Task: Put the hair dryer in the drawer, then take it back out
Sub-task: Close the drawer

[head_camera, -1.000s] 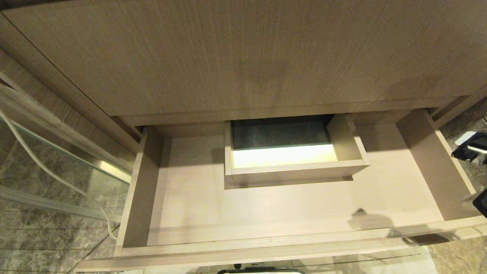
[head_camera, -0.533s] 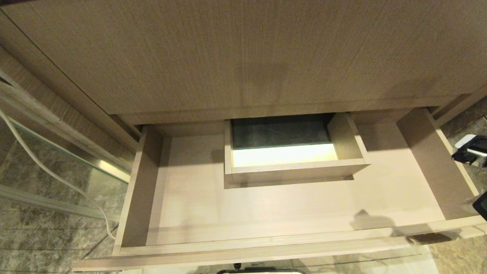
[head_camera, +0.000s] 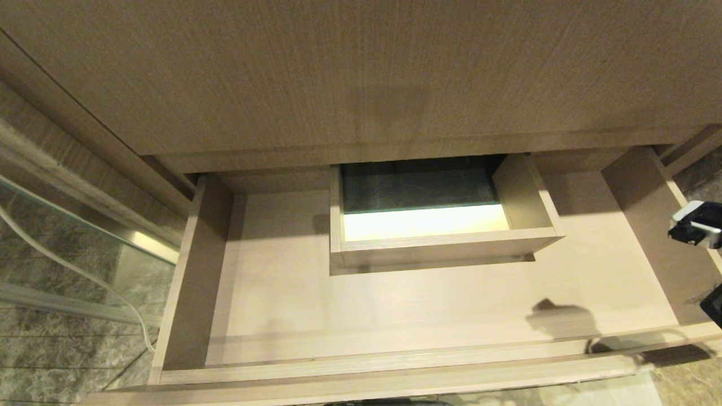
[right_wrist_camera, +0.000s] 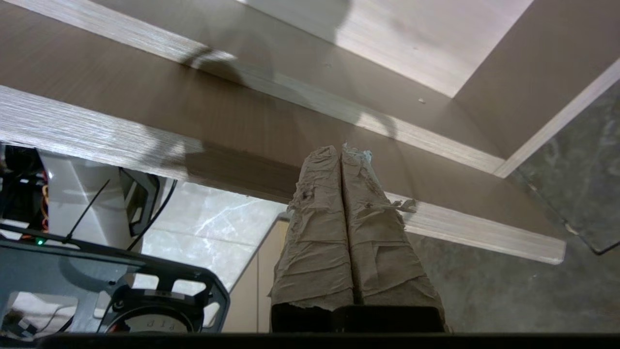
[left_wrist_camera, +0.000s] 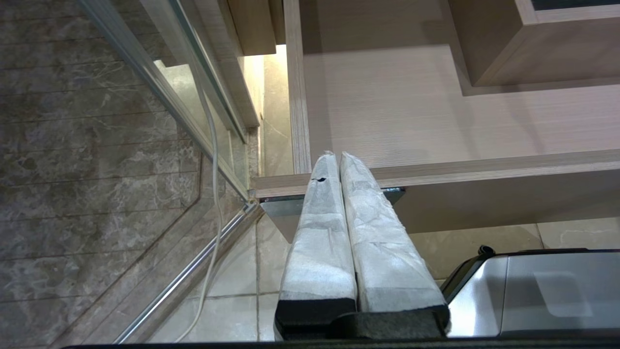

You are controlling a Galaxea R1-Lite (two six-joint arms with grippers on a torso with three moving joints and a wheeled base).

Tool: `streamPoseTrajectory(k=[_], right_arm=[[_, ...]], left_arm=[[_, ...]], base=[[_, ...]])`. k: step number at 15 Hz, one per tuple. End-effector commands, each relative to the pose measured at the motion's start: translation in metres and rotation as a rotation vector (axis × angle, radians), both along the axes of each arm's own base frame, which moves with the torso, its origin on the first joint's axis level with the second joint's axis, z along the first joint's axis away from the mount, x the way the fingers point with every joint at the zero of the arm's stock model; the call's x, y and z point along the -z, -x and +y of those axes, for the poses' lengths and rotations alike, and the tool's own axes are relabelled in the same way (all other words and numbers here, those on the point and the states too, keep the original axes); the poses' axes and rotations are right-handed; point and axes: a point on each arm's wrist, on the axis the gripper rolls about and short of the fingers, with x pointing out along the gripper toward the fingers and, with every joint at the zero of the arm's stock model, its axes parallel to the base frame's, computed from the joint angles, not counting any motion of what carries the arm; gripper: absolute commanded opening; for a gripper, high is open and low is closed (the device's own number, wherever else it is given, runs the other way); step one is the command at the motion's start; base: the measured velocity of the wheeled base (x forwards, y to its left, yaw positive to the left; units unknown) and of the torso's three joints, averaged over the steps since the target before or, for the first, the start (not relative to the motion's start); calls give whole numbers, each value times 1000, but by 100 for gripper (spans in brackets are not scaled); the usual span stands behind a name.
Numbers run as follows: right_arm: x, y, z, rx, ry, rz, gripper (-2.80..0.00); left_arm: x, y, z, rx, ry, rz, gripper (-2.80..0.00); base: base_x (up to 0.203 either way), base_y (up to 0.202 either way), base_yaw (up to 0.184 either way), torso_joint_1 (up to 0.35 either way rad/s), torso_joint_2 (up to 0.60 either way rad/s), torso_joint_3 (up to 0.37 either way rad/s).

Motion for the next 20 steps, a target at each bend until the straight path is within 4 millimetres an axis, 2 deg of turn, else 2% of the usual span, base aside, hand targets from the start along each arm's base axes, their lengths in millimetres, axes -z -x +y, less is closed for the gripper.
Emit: streamPoseTrajectory(k=[1,3,6,9,11,13,16,20], right_arm=[[3,-1,-4,19,4,24,-280],[2,-1,-7,28,52,47,-280],[4,14,-13,30,190,181,-280],[10,25,-15,45,198,302,-280],[21,29,-18,61,209,469,-280],[30,24,-21,74,205,551,-280],[45,4,-24,84,186,633,-280],[52,-14,-27,93,180,612,-280]], left_arm=[[0,0,0,-1,0,1,-280],[0,0,0,-1,0,0,-280],[0,0,0,-1,0,1,-280],[0,0,0,1,0,0,-280],[0,0,0,-1,0,1,-280],[0,0,0,-1,0,0,-280],[0,0,0,-1,0,0,-280],[0,0,0,-1,0,1,-280]], base=[[0,0,0,-9,29,41],[0,0,0,-4,5,43],[0,0,0,2,1,39],[0,0,0,0,0,10],[0,0,0,0,0,0],[0,0,0,0,0,0],[0,0,0,0,0,0],[0,0,0,0,0,0]])
